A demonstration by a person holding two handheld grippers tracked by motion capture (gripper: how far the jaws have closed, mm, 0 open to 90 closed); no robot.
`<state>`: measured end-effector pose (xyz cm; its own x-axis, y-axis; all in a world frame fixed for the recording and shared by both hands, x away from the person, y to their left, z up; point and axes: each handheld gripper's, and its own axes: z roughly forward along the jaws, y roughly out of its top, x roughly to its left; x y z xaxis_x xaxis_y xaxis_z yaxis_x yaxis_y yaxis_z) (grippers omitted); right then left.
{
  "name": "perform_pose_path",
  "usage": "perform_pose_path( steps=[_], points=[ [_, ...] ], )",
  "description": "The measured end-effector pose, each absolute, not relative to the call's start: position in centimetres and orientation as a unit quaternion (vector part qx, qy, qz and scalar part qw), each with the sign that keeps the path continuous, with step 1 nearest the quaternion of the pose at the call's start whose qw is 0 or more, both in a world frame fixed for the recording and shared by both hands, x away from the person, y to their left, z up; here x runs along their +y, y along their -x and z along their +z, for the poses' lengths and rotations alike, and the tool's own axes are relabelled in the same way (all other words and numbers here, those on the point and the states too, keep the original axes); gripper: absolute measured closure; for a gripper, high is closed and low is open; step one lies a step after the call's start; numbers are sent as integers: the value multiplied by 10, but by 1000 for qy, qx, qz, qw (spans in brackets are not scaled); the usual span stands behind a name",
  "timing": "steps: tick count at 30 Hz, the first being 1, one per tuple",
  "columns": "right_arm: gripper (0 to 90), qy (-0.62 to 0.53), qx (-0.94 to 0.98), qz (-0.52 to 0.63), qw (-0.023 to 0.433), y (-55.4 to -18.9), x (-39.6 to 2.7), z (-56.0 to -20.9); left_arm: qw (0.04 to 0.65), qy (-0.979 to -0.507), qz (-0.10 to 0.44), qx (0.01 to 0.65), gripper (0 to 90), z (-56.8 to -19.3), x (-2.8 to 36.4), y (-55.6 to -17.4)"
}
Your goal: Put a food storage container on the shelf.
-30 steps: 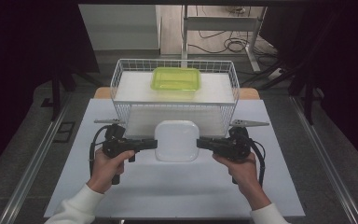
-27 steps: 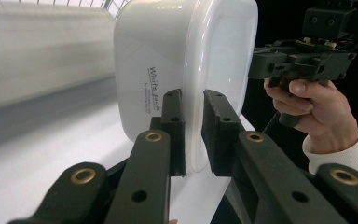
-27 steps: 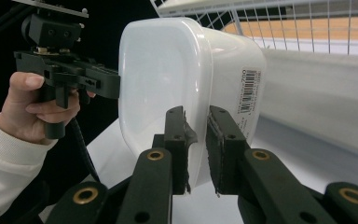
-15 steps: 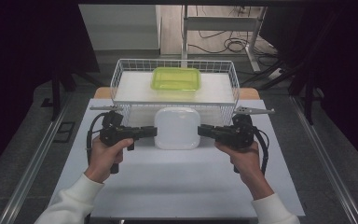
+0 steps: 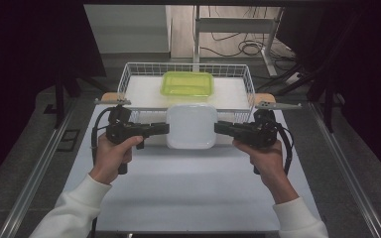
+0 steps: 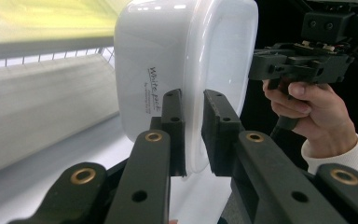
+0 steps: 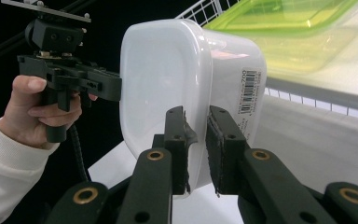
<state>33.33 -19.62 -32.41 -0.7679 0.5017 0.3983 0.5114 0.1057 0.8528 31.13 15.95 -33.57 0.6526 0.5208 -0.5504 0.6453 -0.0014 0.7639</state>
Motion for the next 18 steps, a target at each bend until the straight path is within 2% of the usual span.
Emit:
perform_pose_path(
  steps=[18],
  points=[
    [785,332,-738,-587,2,-352,-193,-293,579,-703,-48,411,795,-304,165,-332]
  ],
)
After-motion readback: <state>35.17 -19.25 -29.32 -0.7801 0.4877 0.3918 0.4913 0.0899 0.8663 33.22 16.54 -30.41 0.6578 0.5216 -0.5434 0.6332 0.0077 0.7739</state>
